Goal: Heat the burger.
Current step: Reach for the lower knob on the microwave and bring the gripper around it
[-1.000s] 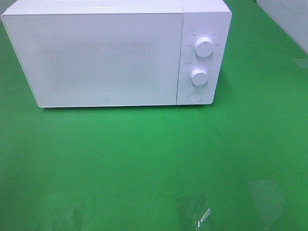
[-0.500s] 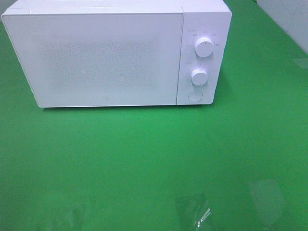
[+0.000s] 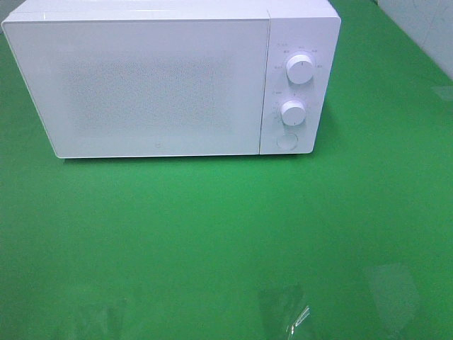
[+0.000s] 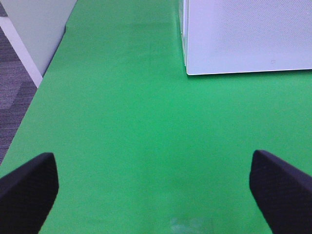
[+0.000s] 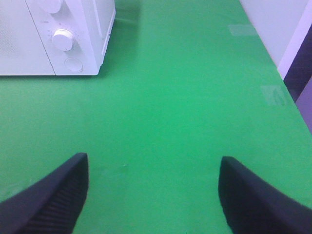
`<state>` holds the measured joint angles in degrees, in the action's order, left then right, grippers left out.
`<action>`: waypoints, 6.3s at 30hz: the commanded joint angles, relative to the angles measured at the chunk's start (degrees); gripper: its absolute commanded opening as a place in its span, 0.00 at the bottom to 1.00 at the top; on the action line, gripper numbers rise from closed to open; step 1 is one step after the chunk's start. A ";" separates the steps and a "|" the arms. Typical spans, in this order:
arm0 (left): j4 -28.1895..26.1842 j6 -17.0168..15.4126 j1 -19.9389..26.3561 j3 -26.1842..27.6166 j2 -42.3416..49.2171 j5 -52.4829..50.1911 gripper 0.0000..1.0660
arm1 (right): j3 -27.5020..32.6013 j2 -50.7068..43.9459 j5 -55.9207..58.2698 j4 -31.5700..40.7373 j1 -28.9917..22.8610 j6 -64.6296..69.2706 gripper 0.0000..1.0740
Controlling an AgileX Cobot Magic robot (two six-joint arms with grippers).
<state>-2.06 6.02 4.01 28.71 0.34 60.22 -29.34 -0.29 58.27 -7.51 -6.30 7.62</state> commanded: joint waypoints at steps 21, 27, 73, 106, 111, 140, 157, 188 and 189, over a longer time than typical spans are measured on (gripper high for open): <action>-0.29 0.06 0.17 -0.11 1.32 -0.74 0.94 | 0.11 -0.86 -0.69 0.29 0.23 -0.40 0.68; -0.29 0.06 0.17 -0.11 1.32 -0.74 0.94 | 0.11 -0.86 -0.69 0.52 0.23 -0.40 0.68; -0.29 0.06 0.17 -0.11 1.32 -0.74 0.94 | 2.01 31.05 -43.20 0.74 0.23 -1.89 0.71; -0.29 0.06 0.17 -0.11 1.32 -0.74 0.94 | 9.91 62.40 -88.18 15.76 0.17 -18.85 0.71; -0.29 0.06 0.17 -0.11 1.32 -0.74 0.94 | 9.91 66.86 -95.28 22.57 -3.44 -23.89 0.71; -0.29 0.06 0.17 -0.11 1.32 -0.74 0.94 | 5.73 94.48 -128.80 52.37 -35.75 -29.11 0.71; -0.29 0.06 0.17 -0.11 1.32 -0.74 0.94 | -5.16 107.31 -128.80 51.97 -35.81 -25.90 0.71; -0.17 0.11 0.17 -0.11 1.03 -0.74 0.94 | -17.88 120.72 -126.51 48.59 -30.19 -23.32 0.71; -0.17 0.11 0.17 -0.11 1.03 -0.74 0.94 | -18.22 120.89 -126.51 48.53 -29.79 -23.32 0.71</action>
<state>-2.06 6.02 4.01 28.71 0.34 60.22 -46.29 120.26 -68.35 41.71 -37.13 -16.21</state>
